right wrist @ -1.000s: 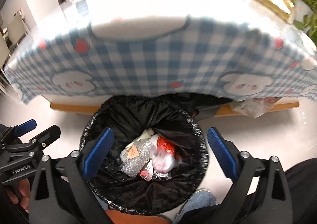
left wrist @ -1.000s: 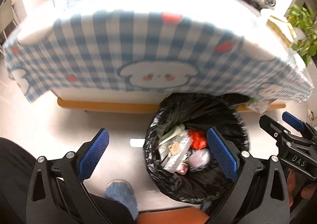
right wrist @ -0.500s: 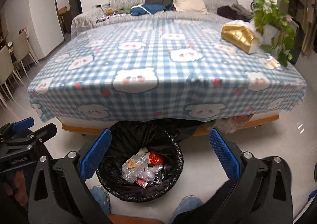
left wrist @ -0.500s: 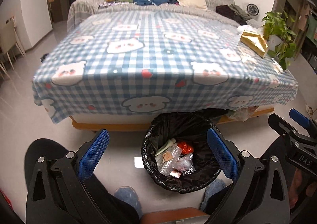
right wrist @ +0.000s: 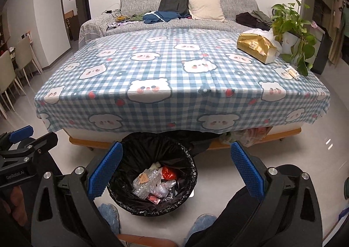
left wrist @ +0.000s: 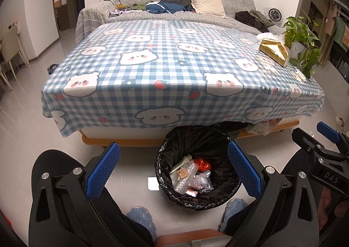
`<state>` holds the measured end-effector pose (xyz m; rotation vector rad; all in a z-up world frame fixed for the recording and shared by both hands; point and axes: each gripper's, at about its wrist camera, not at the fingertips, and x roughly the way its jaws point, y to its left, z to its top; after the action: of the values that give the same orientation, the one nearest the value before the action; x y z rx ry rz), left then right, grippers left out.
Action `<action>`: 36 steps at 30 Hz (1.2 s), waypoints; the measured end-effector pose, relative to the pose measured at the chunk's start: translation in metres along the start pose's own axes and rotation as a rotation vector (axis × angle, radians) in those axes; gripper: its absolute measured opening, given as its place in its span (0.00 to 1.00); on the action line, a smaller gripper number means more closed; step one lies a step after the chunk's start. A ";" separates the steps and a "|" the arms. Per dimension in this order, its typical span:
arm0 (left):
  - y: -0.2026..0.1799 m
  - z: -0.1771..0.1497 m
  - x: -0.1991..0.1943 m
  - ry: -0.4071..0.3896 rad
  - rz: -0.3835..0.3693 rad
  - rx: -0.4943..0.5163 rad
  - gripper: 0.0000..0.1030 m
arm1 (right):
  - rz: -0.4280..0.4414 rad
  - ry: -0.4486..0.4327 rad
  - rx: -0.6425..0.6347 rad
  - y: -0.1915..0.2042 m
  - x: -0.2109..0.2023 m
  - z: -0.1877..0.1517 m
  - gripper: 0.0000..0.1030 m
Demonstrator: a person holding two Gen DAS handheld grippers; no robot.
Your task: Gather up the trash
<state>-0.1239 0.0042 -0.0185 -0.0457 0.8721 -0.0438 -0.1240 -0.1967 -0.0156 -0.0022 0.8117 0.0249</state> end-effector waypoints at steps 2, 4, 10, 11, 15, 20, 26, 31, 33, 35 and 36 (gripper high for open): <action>0.000 -0.001 0.001 0.005 0.000 -0.003 0.94 | 0.001 0.000 0.001 0.000 0.000 0.000 0.93; 0.000 -0.003 0.001 0.005 0.000 -0.002 0.94 | 0.000 -0.002 -0.001 0.000 0.000 0.000 0.93; -0.002 -0.006 0.004 0.004 0.002 0.002 0.94 | 0.003 -0.003 -0.002 0.001 0.001 -0.001 0.93; -0.002 -0.006 0.004 0.004 0.003 0.001 0.94 | 0.003 -0.003 -0.001 0.000 0.001 -0.001 0.93; -0.001 -0.006 0.004 0.003 0.001 0.000 0.94 | 0.004 -0.004 -0.003 0.001 0.001 -0.001 0.93; -0.001 -0.005 0.004 0.003 -0.002 -0.002 0.94 | 0.005 -0.004 0.000 0.001 0.001 -0.001 0.93; -0.002 -0.005 0.004 0.003 -0.002 -0.003 0.94 | 0.004 -0.005 -0.002 0.002 0.001 -0.001 0.93; -0.003 -0.005 0.004 0.001 0.000 -0.003 0.94 | 0.004 -0.006 -0.002 0.001 0.001 -0.001 0.93; -0.003 -0.004 0.003 0.001 -0.001 -0.005 0.94 | 0.003 -0.005 -0.003 0.001 0.001 -0.001 0.93; -0.003 -0.004 0.003 -0.001 -0.001 -0.006 0.94 | 0.004 -0.005 -0.002 0.002 0.000 -0.001 0.93; -0.002 -0.004 0.002 -0.001 0.000 -0.005 0.94 | 0.005 -0.005 -0.003 0.003 0.001 0.000 0.93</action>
<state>-0.1258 0.0022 -0.0226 -0.0508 0.8716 -0.0414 -0.1240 -0.1933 -0.0161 -0.0034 0.8071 0.0306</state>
